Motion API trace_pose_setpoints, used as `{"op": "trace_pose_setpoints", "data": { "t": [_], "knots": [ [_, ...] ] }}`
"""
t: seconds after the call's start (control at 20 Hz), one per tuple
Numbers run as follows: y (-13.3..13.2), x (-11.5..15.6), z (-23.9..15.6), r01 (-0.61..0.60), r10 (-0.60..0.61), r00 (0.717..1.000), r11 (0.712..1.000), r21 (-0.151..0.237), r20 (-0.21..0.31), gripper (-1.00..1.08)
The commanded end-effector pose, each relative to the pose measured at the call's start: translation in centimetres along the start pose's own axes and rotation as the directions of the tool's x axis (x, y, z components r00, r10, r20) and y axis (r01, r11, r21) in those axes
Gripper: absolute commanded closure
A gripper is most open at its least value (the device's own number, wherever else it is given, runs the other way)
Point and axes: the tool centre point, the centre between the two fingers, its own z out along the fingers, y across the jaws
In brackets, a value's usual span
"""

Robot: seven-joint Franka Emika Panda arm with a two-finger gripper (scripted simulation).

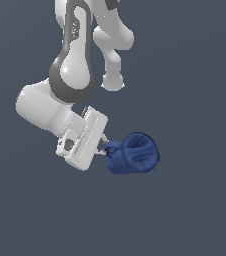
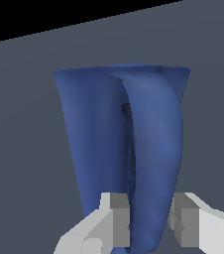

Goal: Pick up the object and move it to a goal position.

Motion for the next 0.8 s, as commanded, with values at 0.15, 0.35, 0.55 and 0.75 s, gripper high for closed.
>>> {"op": "trace_pose_setpoints", "data": {
  "t": [0.15, 0.35, 0.55, 0.75],
  "knots": [
    [0.6, 1.4, -0.5, 0.003, -0.003, 1.000, 1.000, -0.002, 0.000, 1.08],
    [1.4, 2.9, -1.0, 0.003, -0.003, 1.000, 1.000, -0.002, 0.000, 1.08],
    [1.8, 3.7, -1.3, 0.003, -0.003, 1.000, 1.000, -0.002, 0.000, 1.08],
    [2.0, 4.0, -1.3, 0.003, -0.003, 1.000, 1.000, -0.002, 0.000, 1.08]
  ]
}}
